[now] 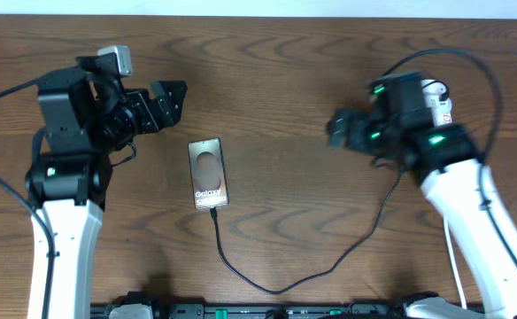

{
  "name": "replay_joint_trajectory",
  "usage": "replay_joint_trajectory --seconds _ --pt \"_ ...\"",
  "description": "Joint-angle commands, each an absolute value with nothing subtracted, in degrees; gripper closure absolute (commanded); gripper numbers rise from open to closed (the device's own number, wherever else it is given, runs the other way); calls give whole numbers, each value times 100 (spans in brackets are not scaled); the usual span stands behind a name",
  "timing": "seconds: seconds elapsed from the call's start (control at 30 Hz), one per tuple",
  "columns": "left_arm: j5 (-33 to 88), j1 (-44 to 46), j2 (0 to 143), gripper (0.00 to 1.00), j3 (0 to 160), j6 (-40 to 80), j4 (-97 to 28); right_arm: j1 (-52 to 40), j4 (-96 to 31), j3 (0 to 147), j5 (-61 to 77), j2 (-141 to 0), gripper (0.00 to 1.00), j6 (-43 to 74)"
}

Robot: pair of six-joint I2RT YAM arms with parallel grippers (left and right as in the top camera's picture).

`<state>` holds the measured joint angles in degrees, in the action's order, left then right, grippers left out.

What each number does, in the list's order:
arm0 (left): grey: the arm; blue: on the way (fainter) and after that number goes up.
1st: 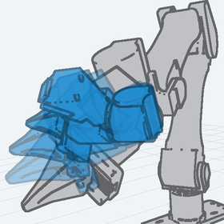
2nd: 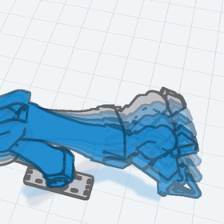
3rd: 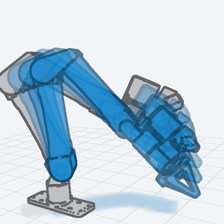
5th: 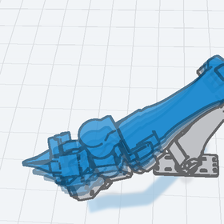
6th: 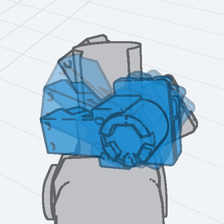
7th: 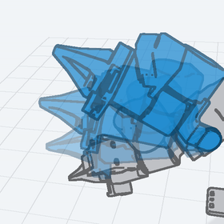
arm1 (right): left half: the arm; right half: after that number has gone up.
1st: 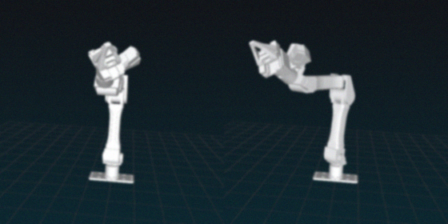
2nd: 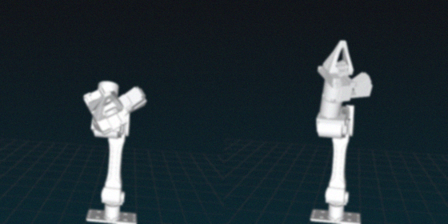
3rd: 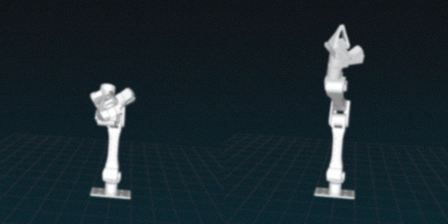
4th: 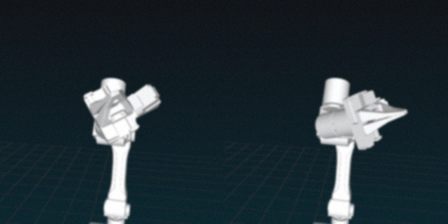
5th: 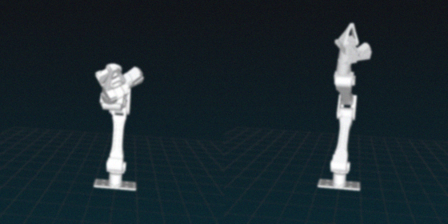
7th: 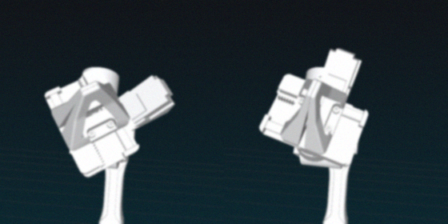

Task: Plug charger to phone and switch on socket
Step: 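Press the power strip's red switch down with the right gripper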

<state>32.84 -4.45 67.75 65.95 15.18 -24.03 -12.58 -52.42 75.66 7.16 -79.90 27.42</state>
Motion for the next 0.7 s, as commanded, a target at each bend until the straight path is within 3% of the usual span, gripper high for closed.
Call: replay_joint_trajectory --seconds 0.0,0.23,0.37,0.5,0.67 --pt "3236 -454 6652 9 6689 1505 -2418 -351 -5795 8501 1223 -7940 1 1999" --pt "3234 -454 6702 9 6687 1505 -2486 2141 -6001 9389 1389 -8060 1 1221" --pt "3236 -454 6705 9 6687 1505 -2484 3369 -6189 9607 2563 -8877 1 432" --pt "3234 -454 6705 9 6687 1505 -2484 3758 -6842 10272 3347 -10267 1 -661" --pt "3234 -454 6705 9 6687 1505 -2486 3535 -7599 11072 3669 -11931 1 -2283"
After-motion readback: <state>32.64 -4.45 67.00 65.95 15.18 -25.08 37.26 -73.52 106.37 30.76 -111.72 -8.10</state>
